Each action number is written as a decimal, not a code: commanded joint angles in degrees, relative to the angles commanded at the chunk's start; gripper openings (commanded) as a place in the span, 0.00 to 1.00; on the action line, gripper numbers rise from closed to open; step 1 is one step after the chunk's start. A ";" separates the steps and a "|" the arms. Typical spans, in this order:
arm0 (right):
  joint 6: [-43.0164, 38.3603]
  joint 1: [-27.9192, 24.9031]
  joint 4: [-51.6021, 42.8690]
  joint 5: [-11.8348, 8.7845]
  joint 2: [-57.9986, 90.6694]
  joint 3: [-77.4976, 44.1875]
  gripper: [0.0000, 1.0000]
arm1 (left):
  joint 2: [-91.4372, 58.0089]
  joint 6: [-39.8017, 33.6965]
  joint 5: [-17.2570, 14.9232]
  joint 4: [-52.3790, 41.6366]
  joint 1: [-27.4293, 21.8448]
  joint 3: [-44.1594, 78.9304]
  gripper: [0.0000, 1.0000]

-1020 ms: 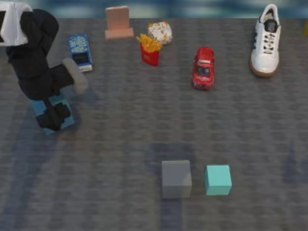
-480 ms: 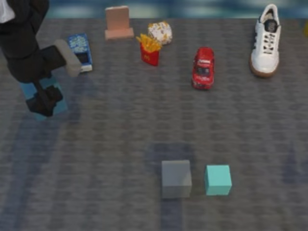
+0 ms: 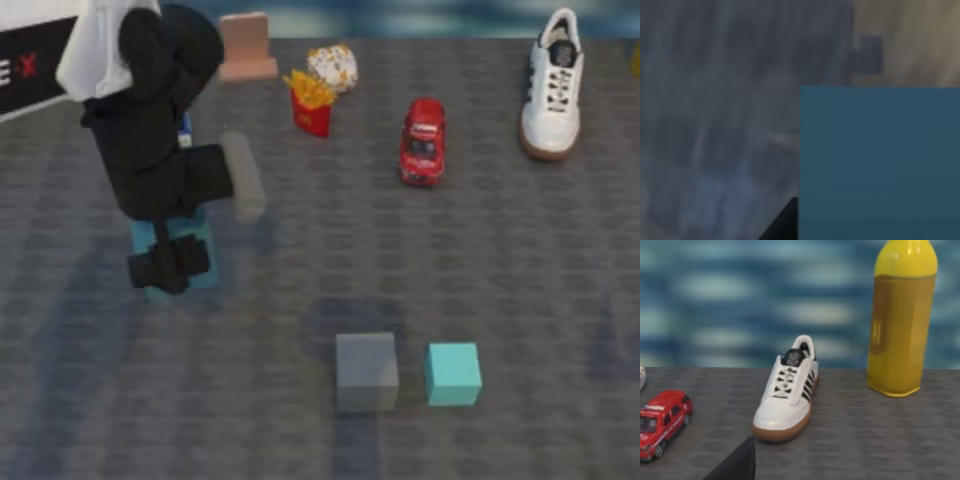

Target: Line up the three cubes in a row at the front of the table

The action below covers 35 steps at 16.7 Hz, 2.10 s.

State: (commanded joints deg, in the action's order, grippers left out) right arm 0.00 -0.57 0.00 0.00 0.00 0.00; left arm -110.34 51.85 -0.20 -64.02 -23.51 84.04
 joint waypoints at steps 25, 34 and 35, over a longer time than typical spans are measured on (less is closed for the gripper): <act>0.00 0.00 0.00 0.00 0.00 0.00 1.00 | 2.93 0.03 0.20 16.40 -14.09 -18.80 0.08; 0.00 0.00 0.00 0.00 0.00 0.00 1.00 | 2.93 0.03 0.20 16.40 -14.09 -18.80 0.75; 0.00 0.00 0.00 0.00 0.00 0.00 1.00 | 2.93 0.03 0.20 16.40 -14.09 -18.80 0.83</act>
State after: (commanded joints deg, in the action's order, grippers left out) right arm 0.00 -0.57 0.00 0.00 0.00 0.00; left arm -107.41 51.88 0.00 -47.62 -37.61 65.24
